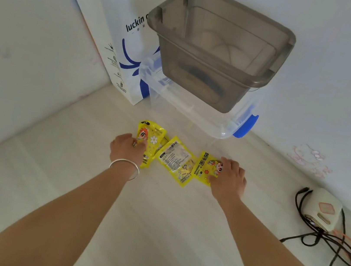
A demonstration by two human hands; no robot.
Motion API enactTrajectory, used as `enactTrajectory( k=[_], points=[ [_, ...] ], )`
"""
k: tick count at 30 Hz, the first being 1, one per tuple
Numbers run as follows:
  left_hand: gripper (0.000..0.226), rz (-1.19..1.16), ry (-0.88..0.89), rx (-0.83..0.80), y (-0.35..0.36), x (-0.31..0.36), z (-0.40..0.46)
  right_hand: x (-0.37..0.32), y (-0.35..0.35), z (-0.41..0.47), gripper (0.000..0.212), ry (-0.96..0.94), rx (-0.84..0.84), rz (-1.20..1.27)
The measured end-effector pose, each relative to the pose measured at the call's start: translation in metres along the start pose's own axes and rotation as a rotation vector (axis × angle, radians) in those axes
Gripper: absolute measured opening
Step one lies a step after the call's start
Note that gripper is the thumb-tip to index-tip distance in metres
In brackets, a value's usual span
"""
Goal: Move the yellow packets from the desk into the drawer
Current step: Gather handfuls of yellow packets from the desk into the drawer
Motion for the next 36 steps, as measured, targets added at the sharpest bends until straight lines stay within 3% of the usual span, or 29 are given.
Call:
enactTrajectory(
  k=[5, 10, 14, 20, 29, 32, 36],
  points=[
    [0.041, 0.119, 0.043, -0.055, 0.004, -0.002, 0.018, -0.007, -0.002, 0.001, 0.056, 0.061, -0.025, 0.010],
    [0.051, 0.271, 0.118, -0.105, 0.007, 0.005, 0.015, -0.008, 0.001, 0.001, 0.038, 0.146, -0.095, 0.173],
    [0.042, 0.246, 0.111, -0.151, 0.009, 0.009, 0.009, -0.014, 0.003, -0.002, 0.035, 0.136, -0.116, 0.378],
    [0.024, 0.196, 0.095, -0.227, 0.007, 0.011, -0.006, -0.041, 0.014, 0.000, 0.044, -0.236, -0.129, 0.145],
    [0.024, 0.159, 0.137, -0.250, 0.008, 0.002, -0.030, -0.060, 0.010, -0.004, 0.050, -0.474, -0.180, -0.273],
    [0.013, 0.121, 0.117, -0.267, 0.009, -0.004, -0.047, -0.058, 0.012, -0.014, 0.051, -0.499, -0.165, -0.332],
    [0.015, 0.115, 0.099, -0.283, 0.010, -0.017, -0.075, -0.046, 0.016, -0.042, 0.068, -0.368, -0.248, -0.110]
  ],
)
Point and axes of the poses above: each hand's wrist, its own z-axis towards the middle knuckle, its own y-axis out of the palm, x = y × z, the point moved 1 cm from there along z, towards the middle knuckle, and after that the axes turned 2 degrees about -y, right-handed, at the moved point
